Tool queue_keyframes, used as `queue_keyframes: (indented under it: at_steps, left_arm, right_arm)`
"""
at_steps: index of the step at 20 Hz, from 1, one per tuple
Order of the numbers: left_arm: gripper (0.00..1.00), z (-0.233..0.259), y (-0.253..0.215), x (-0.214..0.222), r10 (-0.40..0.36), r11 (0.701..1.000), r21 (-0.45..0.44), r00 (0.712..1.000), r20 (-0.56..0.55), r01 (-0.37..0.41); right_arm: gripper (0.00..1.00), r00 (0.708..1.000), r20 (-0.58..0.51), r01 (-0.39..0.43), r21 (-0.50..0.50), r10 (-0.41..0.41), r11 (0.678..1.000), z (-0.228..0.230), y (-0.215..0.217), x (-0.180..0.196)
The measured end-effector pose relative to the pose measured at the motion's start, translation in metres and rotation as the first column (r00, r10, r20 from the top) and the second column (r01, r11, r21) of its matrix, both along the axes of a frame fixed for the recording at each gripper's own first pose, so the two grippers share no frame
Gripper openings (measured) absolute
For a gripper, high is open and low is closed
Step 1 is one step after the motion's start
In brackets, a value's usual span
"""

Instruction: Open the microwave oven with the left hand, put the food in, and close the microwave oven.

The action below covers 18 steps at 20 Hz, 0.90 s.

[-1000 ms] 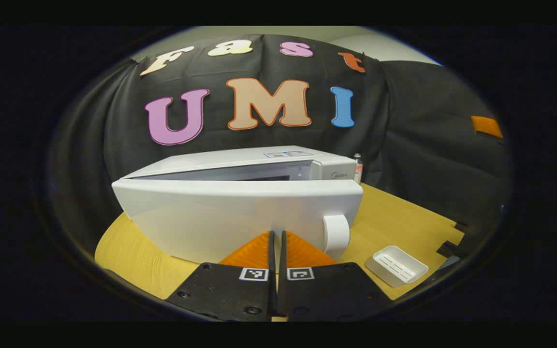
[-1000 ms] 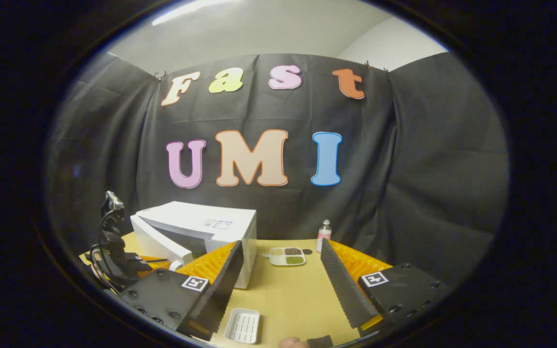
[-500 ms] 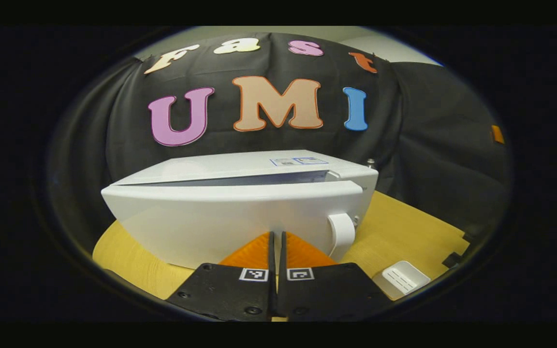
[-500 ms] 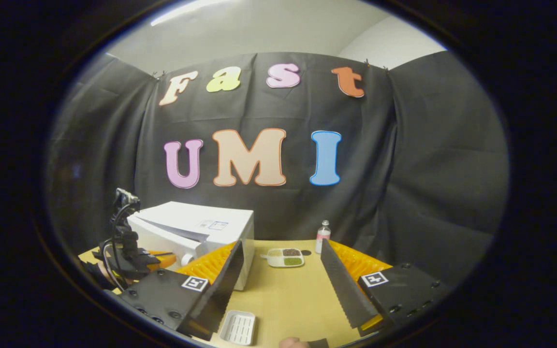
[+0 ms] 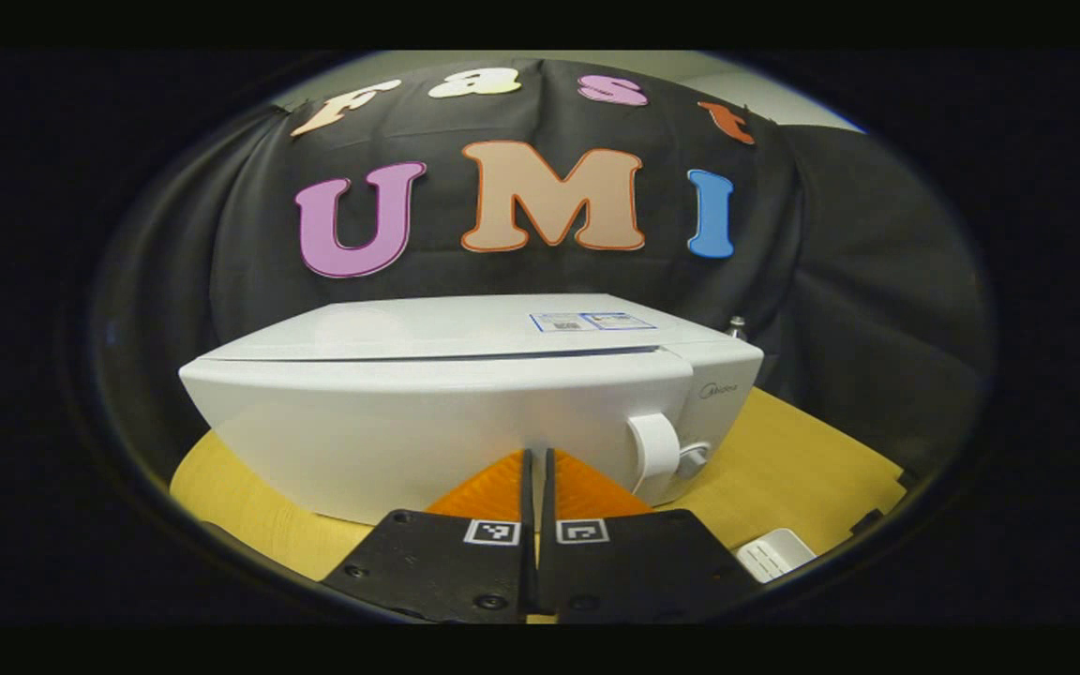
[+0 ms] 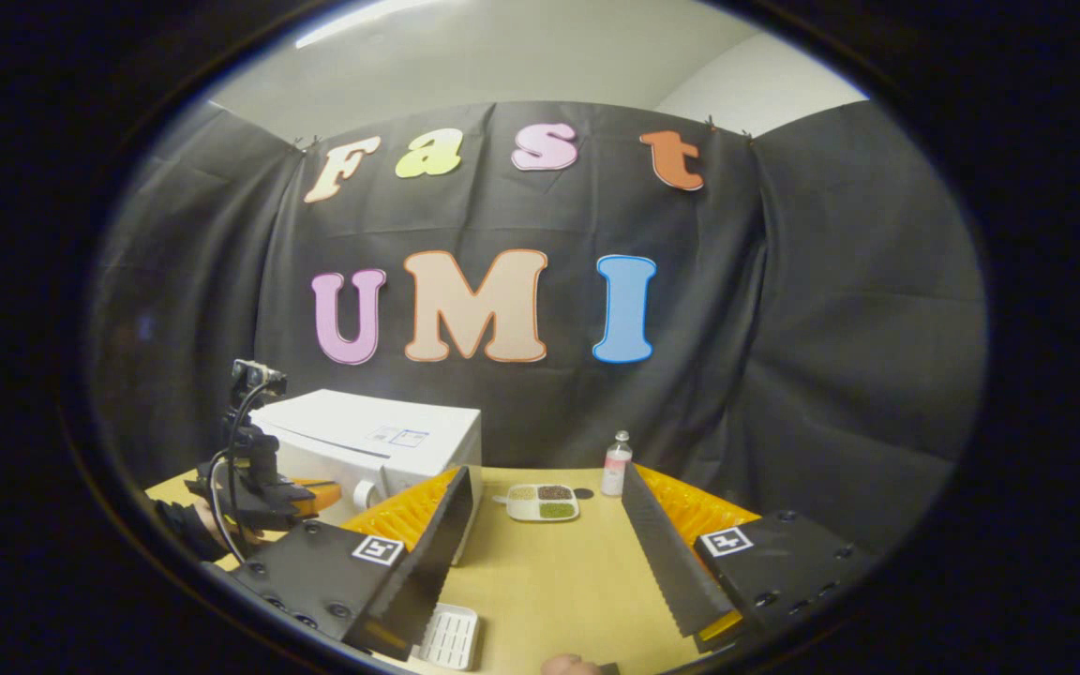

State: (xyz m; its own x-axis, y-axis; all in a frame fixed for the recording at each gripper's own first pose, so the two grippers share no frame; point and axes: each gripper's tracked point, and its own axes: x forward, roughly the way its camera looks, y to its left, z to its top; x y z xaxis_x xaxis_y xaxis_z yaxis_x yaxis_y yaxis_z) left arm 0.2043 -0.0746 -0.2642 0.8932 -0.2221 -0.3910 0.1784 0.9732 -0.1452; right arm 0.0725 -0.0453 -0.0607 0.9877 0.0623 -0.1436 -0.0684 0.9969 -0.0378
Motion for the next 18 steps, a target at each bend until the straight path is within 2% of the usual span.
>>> queue_keyframes:
  at_steps: [4,5,7,11,12,14,15,18]
  left_arm:
    - [0.02,-0.001,-0.003,0.01,0.026,0.999,0.025,1.0,0.013,-0.026]
    - [0.02,-0.006,-0.002,0.01,0.02,0.999,0.043,1.0,-0.02,-0.019]
    - [0.0,-0.004,-0.004,0.008,0.017,1.0,0.011,1.0,-0.004,-0.017]
    - [0.0,-0.006,-0.003,0.008,0.021,0.999,0.033,1.0,-0.016,-0.02]
    - [0.0,-0.006,-0.004,0.008,0.015,0.999,0.034,1.0,-0.017,-0.015]
    - [0.0,-0.002,-0.006,0.001,0.01,0.999,0.033,1.0,-0.027,-0.009]
    - [0.0,0.005,-0.008,-0.005,0.007,1.0,0.022,1.0,-0.022,-0.006]
    - [0.02,0.038,-0.006,-0.029,0.009,1.0,0.015,0.999,0.038,-0.01]
  right_arm:
    - [0.89,1.0,-0.004,0.001,0.017,-0.001,1.0,-0.004,-0.004,0.004]
    - [0.89,1.0,-0.002,-0.001,0.018,0.001,1.0,-0.003,-0.003,0.005]
    - [0.89,1.0,0.005,-0.002,0.01,0.002,1.0,-0.001,-0.004,0.005]
    - [0.89,1.0,-0.003,0.007,0.004,-0.007,1.0,-0.006,-0.013,0.0]
    - [0.98,1.0,-0.005,0.008,0.009,-0.008,1.0,-0.006,-0.013,0.0]
    - [0.98,1.0,-0.007,0.008,0.017,-0.007,1.0,-0.005,-0.011,-0.001]
    - [0.89,1.0,-0.003,0.006,0.019,-0.006,1.0,-0.002,-0.011,-0.001]
    - [0.89,1.0,0.01,-0.002,0.028,0.001,1.0,0.001,-0.004,-0.002]
